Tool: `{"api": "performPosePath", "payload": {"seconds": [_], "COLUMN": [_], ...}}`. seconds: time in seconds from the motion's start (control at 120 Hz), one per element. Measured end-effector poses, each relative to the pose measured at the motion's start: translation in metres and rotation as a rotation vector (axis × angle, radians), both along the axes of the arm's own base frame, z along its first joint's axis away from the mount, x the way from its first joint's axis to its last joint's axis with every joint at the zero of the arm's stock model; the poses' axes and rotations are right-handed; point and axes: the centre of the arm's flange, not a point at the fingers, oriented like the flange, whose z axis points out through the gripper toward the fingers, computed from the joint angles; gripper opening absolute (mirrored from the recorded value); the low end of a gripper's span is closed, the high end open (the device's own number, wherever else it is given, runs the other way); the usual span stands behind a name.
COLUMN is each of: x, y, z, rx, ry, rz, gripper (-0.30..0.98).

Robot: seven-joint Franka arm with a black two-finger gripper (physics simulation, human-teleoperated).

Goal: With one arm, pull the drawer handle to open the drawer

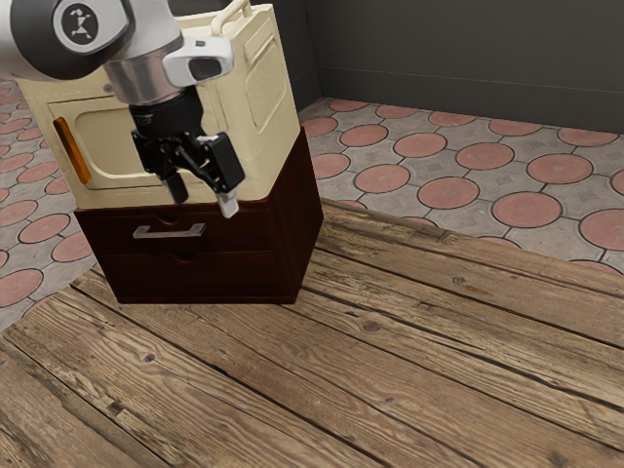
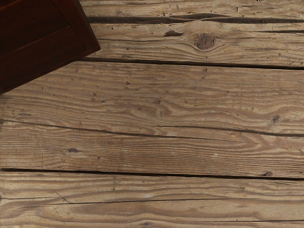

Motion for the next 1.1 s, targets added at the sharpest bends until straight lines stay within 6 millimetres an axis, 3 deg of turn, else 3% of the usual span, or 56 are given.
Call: {"api": "performPosePath", "payload": {"seconds": [0.3, 0.325, 0.375, 0.408, 0.475, 0.608, 0.8, 1.05, 1.1], "x": [-0.003, -0.005, -0.021, -0.031, -0.039, -0.029, -0.016, -0.018, -0.016], "y": [0.029, 0.031, 0.034, 0.035, 0.040, 0.048, 0.033, 0.068, 0.067], "z": [0.001, 0.012, 0.064, 0.089, 0.107, 0.095, 0.081, 0.075, 0.060], "rx": [0.000, 0.003, 0.014, 0.016, 0.012, -0.011, -0.047, -0.071, -0.071], "ry": [0.000, -0.020, -0.120, -0.170, -0.202, -0.165, -0.119, -0.101, -0.078], "rz": [0.055, 0.060, 0.072, 0.083, 0.116, 0.273, 0.574, 0.952, 0.997], "gripper": [0.69, 0.69, 0.69, 0.69, 0.69, 0.69, 0.69, 0.69, 0.69]}}
